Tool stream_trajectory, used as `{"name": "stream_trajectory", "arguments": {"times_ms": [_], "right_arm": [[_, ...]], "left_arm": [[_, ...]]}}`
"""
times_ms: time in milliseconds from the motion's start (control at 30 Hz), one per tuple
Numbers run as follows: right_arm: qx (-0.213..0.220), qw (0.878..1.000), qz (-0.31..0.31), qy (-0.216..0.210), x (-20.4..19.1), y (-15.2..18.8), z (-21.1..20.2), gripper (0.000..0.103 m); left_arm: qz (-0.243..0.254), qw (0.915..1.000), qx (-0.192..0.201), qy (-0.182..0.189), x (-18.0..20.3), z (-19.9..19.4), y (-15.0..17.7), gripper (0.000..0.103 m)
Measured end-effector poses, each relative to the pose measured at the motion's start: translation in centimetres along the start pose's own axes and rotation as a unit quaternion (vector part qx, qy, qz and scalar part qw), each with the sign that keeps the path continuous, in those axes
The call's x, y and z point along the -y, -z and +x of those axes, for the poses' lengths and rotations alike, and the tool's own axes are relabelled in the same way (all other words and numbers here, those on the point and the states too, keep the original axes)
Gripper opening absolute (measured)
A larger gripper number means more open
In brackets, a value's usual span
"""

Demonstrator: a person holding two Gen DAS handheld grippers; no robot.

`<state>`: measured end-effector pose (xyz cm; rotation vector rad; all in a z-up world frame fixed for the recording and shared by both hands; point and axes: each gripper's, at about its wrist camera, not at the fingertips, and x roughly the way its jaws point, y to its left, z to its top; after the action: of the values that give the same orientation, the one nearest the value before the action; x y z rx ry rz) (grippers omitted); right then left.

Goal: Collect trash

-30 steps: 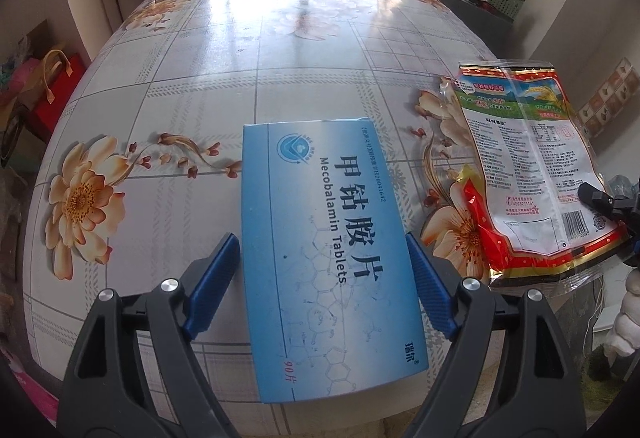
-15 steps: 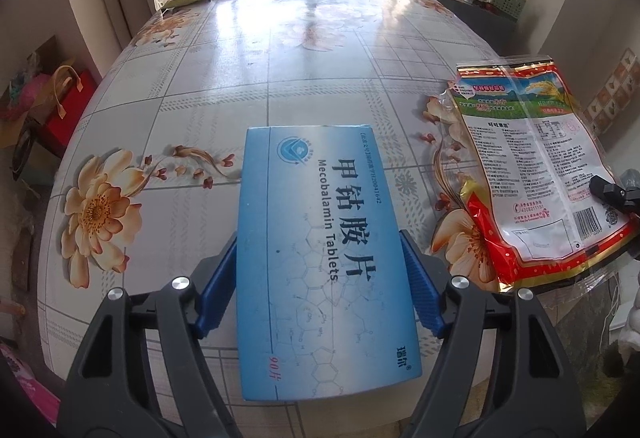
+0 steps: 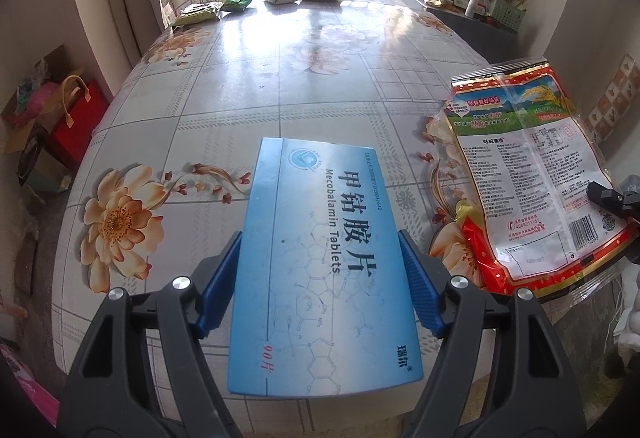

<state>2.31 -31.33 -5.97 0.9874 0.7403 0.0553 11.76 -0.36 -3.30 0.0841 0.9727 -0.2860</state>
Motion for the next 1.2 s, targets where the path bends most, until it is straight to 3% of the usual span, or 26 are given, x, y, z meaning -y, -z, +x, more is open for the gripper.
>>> {"name": "stream_trajectory", "arguments": {"times_ms": [300, 500, 667, 867, 1033, 1200], "right_arm": [[0.033, 0.999, -0.003, -0.017, -0.3, -0.1, -2.2, 0.004], [0.097, 0.995, 0.004, -0.033, 0.9, 0.2, -7.6, 0.004], [0.165, 0.985, 0.032, -0.035, 4.2, 0.2, -14.1, 0.004], [0.249, 0.965, 0.074, -0.018, 9.3, -0.8, -21.5, 0.004], [0.292, 0.948, 0.123, 0.001, 15.3, -2.5, -24.8, 0.004], [0.304, 0.936, 0.179, 0.011, 22.8, -5.0, -24.3, 0.004]], "left_arm": [[-0.006, 0.9996, 0.022, 0.015, 0.0, -2.3, -0.6, 0.071], [0.019, 0.9967, 0.053, 0.059, 2.8, -4.9, -2.4, 0.071], [0.065, 0.9866, 0.062, 0.136, 9.0, -6.1, -5.3, 0.071], [0.129, 0.9613, 0.038, 0.24, 19.9, -5.1, -9.5, 0.071], [0.178, 0.9449, 0.013, 0.274, 28.2, -3.0, -11.0, 0.071], [0.222, 0.9346, -0.007, 0.278, 35.0, -0.1, -11.8, 0.071]]}}
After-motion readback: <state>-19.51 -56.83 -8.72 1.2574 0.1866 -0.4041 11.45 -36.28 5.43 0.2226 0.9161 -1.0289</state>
